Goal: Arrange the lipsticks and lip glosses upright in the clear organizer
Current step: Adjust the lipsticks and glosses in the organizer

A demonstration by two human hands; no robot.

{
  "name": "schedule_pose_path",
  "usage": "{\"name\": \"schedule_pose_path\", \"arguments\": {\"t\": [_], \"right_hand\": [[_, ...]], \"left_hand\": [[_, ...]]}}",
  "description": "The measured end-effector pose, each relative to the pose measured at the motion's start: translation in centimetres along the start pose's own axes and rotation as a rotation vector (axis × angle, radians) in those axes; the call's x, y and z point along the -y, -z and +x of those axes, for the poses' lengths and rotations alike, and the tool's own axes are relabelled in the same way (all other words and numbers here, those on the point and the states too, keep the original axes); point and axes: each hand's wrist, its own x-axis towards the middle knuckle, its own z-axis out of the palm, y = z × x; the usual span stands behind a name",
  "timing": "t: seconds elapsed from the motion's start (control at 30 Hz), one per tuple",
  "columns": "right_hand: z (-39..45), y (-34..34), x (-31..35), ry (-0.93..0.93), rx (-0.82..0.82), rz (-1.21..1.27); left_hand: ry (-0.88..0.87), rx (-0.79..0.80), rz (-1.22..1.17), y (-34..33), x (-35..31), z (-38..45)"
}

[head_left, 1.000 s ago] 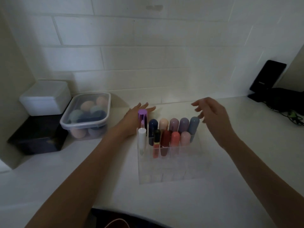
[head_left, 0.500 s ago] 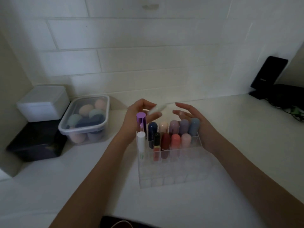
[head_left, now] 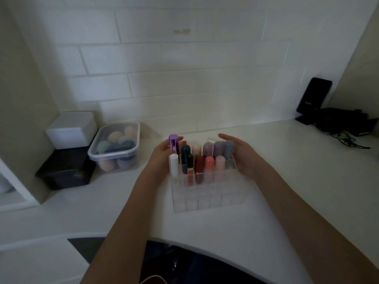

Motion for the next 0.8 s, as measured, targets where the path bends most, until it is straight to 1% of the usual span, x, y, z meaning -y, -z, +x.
{"name": "schedule_pose_path", "arguments": {"t": [0.07, 0.13, 0.17, 0.2, 0.23, 0.3, 0.33, 0.4, 0.47, 0.53, 0.63, 0.7, 0.8], "right_hand": [[-0.5, 1.2, -0.3, -0.013, -0.048, 0.101], [-1.7, 1.9, -0.2, 0.069, -0.055, 0.134], [-2.5, 2.1, -0.1, 0.115, -0.053, 0.125], [-3.2, 2.4, 0.1, 0.164, -0.050, 0.122], [-4.2, 2.4, 0.3, 0.206, -0.051, 0.124], [-5.8, 2.3, 0.8, 0.268, -0.058, 0.167], [-6.7, 2.1, 1.0, 0.283, -0.054, 0.185], [-8.0, 1.7, 1.3, 0.306, -0.044, 0.146], [-9.0, 1.3, 1.5, 0.338, -0.010, -0.005], [-9.5, 0.9, 1.7, 0.389, -0.001, -0.194], [-9.8, 0.2, 1.7, 0.457, -0.033, -0.417], [-9.8, -0.2, 1.7, 0.485, -0.065, -0.441], [-9.9, -0.6, 1.8, 0.544, -0.120, -0.351]], "left_hand": [[0.029, -0.091, -0.056, 0.8, 0.2, -0.7], [0.030, -0.118, -0.137, 1.0, 0.3, -1.8], [0.008, -0.113, -0.134, 0.9, 0.2, -2.6], [-0.038, -0.140, -0.096, 0.6, 0.2, -3.7], [-0.091, -0.209, -0.066, 0.4, 0.3, -4.9], [-0.173, -0.362, -0.127, -0.4, 0.3, -7.3], [-0.248, -0.427, -0.076, -1.1, 0.3, -8.6], [-0.437, -0.488, 0.145, -2.3, 0.6, -10.6], [-0.530, -0.477, 0.265, -3.2, 0.8, -11.6], [-0.581, -0.416, 0.358, -3.5, 1.1, -11.7], [-0.575, -0.366, 0.410, -3.4, 1.2, -11.4], [-0.566, -0.368, 0.407, -3.4, 1.2, -11.4], [-0.568, -0.379, 0.401, -3.5, 1.0, -11.6]]}}
